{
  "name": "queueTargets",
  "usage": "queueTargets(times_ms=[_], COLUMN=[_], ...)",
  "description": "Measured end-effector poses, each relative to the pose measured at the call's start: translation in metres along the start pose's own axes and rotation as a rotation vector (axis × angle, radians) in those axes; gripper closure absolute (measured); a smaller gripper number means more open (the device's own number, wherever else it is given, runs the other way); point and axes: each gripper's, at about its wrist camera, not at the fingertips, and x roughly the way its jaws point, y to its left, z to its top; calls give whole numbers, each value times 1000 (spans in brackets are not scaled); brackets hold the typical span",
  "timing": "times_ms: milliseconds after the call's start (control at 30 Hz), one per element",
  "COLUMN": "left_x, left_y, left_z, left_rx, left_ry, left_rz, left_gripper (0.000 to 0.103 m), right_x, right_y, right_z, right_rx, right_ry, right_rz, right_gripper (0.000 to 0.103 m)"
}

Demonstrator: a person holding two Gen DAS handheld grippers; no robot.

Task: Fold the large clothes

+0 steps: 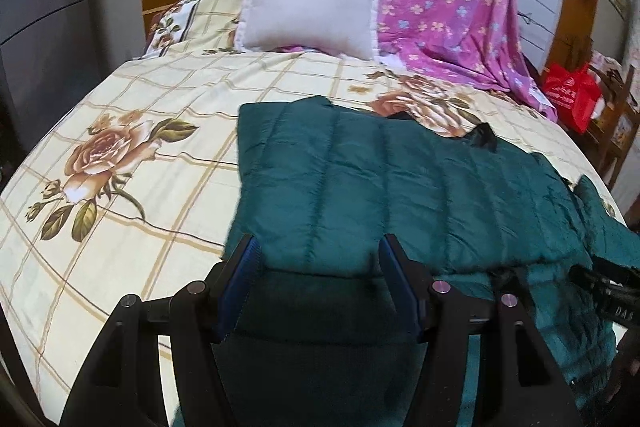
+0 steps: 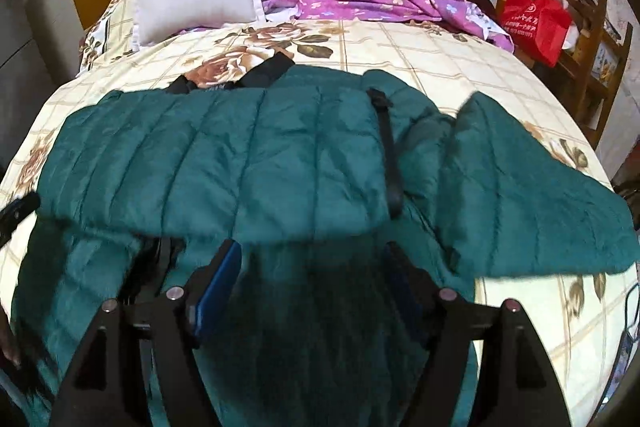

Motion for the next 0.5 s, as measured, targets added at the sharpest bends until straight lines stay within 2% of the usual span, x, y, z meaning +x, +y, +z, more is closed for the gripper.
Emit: queueTargets(times_ms=[500], left_x=[-20], left_y=[-31], left_z=[-26], left_rx=[45], left_ry=[16], left_rz=[-55], left_gripper=[60], right_x=[-28], right_y=[3], right_z=[-45], right_rx=[6], right_ry=[8], right_rz=[0], right_gripper=[26])
